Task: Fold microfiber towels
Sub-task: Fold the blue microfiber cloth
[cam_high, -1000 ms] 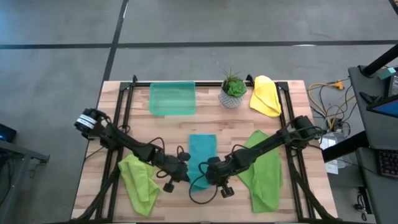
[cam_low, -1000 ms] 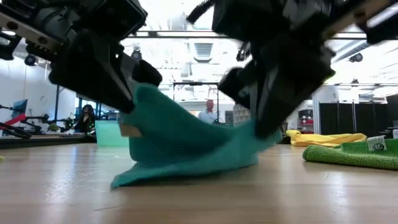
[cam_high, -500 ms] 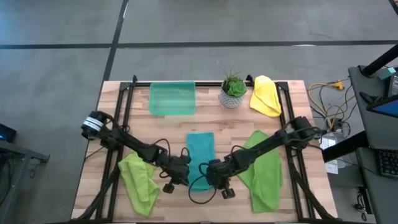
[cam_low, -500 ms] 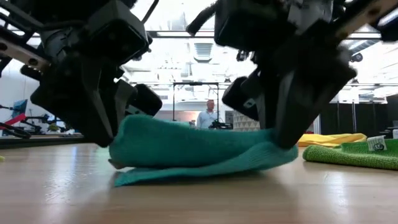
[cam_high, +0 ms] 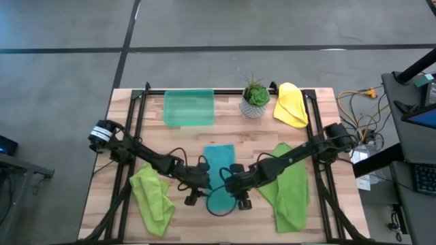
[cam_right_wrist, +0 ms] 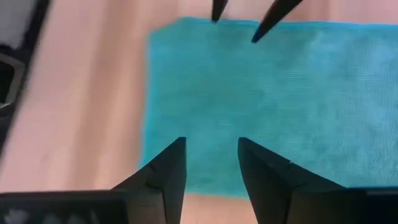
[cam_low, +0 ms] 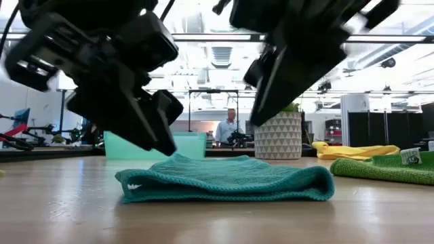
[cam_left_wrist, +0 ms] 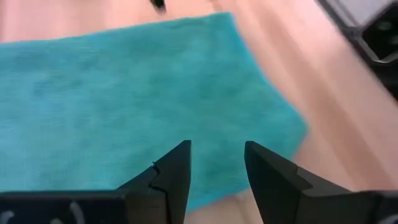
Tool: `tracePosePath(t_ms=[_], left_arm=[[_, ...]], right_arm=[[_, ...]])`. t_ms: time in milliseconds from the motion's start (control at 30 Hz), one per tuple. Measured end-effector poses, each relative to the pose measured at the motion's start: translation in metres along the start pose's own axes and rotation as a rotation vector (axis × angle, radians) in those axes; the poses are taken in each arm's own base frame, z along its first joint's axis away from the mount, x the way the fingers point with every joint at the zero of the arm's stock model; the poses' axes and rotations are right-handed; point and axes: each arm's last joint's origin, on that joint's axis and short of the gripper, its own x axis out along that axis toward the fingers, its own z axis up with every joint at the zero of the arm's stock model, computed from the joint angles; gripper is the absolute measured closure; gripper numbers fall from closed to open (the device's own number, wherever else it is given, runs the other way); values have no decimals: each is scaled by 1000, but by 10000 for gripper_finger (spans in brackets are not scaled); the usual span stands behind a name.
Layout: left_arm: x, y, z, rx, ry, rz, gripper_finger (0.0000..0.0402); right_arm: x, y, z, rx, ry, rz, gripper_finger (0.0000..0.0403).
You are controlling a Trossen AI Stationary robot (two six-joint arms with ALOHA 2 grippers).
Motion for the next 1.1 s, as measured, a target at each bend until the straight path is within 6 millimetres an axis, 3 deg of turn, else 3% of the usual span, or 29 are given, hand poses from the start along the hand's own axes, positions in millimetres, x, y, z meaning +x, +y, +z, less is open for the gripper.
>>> tracePosePath(t_ms=[200,267,567,900,1100], left_arm=[[-1,7,0,-108,2,32,265],[-1,6,0,-115,2,30,265],[0,1,2,-111,2,-9,265],[6,-36,18,-36,-45,-44,265],[21,-61,24,7,-36,30,265]], right_arm=[[32,-9,-21,60,160,-26,286],[33,-9,-23,79,183,-26,292],[8,-5,-11,104,103,-9,317],[13,30,-19,14,42,67,328],[22,33,-26,18,-35,47,328]])
